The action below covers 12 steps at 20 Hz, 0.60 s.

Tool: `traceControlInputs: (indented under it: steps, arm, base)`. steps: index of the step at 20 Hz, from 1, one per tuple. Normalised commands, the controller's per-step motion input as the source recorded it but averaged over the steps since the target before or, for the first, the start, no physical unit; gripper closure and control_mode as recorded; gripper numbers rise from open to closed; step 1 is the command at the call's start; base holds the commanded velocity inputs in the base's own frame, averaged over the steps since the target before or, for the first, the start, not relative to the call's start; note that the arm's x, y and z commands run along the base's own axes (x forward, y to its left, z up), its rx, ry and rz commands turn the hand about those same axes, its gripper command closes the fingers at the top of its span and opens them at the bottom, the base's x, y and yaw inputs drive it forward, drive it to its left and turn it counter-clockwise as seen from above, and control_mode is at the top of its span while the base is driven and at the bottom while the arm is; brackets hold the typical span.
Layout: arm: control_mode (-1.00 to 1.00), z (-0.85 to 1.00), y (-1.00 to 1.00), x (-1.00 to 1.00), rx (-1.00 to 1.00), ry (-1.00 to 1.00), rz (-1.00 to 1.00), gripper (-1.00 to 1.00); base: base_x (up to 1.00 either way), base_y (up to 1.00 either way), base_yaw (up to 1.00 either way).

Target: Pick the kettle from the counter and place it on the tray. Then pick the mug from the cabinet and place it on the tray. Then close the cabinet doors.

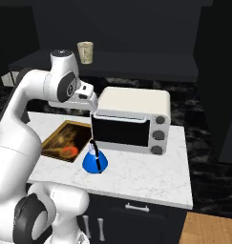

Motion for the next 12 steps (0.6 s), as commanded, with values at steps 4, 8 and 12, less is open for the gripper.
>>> traceControlInputs:
  steps: [4, 8, 12]
  arm:
    - [-1.00, -0.05, -0.02, -0.07, 0.00, 0.00, 0.00, -1.00]
    - [-1.00, -0.22, -0.15, -0.29, 0.00, 0.00, 0.00, -1.00]
    - [-1.00, -0.30, -0.28, -0.31, 0.00, 0.00, 0.00, -1.00]
  base:
    - [0.00, 0.00, 0.00]
    - [0.00, 0.00, 0.00]
    - [0.00, 0.00, 0.00]
